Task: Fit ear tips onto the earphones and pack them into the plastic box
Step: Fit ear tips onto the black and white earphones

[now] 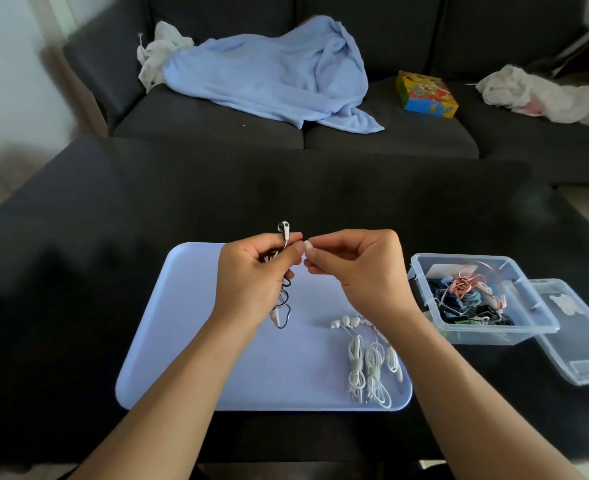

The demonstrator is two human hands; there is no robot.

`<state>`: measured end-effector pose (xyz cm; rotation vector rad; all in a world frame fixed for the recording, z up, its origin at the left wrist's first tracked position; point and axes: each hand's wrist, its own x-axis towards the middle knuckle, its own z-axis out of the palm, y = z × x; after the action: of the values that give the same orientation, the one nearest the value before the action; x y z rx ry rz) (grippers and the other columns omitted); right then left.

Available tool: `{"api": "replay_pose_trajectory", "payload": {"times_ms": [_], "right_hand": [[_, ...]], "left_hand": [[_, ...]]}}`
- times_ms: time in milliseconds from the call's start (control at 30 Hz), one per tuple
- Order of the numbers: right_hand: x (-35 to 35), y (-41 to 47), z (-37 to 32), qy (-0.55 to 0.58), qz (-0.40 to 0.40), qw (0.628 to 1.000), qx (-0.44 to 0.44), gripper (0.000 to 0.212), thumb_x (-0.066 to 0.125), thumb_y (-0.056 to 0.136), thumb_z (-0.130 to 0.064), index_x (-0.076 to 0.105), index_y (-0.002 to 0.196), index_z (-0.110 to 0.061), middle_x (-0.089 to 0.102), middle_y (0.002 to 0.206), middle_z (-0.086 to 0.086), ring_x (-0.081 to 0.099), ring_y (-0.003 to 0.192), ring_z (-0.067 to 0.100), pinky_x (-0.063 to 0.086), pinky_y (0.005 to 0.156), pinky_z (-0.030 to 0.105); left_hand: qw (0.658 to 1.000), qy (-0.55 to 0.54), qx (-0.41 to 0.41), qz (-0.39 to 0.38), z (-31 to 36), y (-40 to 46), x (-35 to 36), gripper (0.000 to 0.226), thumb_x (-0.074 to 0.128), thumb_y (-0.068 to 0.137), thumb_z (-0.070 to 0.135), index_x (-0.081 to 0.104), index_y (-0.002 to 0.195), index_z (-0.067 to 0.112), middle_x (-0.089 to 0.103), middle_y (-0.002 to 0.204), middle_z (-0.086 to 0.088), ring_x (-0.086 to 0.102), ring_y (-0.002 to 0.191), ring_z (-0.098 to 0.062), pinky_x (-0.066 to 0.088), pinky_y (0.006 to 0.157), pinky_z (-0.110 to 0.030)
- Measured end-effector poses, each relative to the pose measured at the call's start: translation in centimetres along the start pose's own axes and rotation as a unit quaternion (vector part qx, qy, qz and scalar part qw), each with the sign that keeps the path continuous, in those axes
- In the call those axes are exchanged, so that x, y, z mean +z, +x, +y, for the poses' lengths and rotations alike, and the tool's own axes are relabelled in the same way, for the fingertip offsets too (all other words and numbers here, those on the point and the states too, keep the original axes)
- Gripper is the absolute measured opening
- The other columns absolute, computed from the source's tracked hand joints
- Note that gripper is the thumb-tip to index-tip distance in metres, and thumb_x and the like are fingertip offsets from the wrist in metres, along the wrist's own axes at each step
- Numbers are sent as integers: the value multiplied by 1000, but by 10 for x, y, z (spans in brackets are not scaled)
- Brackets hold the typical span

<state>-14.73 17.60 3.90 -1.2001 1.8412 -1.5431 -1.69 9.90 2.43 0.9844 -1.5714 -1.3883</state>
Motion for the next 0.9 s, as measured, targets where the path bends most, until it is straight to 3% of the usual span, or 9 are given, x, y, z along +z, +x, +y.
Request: {"api": "replay_pose_trajectory", "payload": {"times_ms": [167,300,400,500,600,733,800,900], "right_hand": [[3,-3,7,-113,22,990,-85,7,77,88,-16,81,92,-18,74,75,-12,72,70,5,62,68,27],[4,-2,11,-138,23,984,-109,6,77,88,-14,81,91,-15,74,75,-9,71,69,4,61,67,29],[4,0,12,-132,19,986,-100,5,77,88,-12,81,89,-13,74,71,-7,72,67,7,61,66,31],[2,1,7,-27,-10,1000,0,6,77,86,-8,81,90,-9,76,73,3,75,70,16,63,71,32],[1,0,-1,138,-15,982,126,6,74,85,2,78,88,0,76,80,15,76,76,28,62,73,30],[3,-1,-8,345,-27,903,256,9,66,87,5,73,92,7,75,90,22,76,79,26,61,70,26],[4,-1,-8,385,-35,877,285,10,64,89,3,73,90,4,75,91,20,75,77,22,60,68,22],[6,-2,-8,406,-49,869,278,11,62,91,1,73,92,3,75,92,18,74,78,19,59,67,20]], "left_hand": [[1000,10,18,-12,1,-2,-1,11,74,88,18,76,96,26,72,72,4,63,58,-8,53,58,-19],[991,91,101,-4,-5,0,-2,6,73,90,18,79,87,19,68,66,-3,61,58,-28,53,53,-44],[973,151,173,-10,-7,1,-5,11,71,91,19,79,86,14,65,62,3,55,55,-16,45,51,-39],[957,192,216,-21,-6,2,-9,9,71,92,18,80,92,15,70,72,6,63,67,-13,47,56,-30],[972,158,170,-35,-5,1,-9,13,71,91,12,79,99,18,71,74,12,65,67,-6,49,56,-20],[996,53,59,-32,-1,-2,-6,12,71,91,15,78,94,24,72,71,5,63,57,-7,54,56,-23],[999,14,23,-32,1,-3,-5,8,70,92,21,78,93,24,72,72,3,62,59,-7,54,61,-22],[998,-42,-31,-31,2,-4,-4,7,72,90,26,78,89,27,72,72,1,61,61,-8,53,66,-28]]}}
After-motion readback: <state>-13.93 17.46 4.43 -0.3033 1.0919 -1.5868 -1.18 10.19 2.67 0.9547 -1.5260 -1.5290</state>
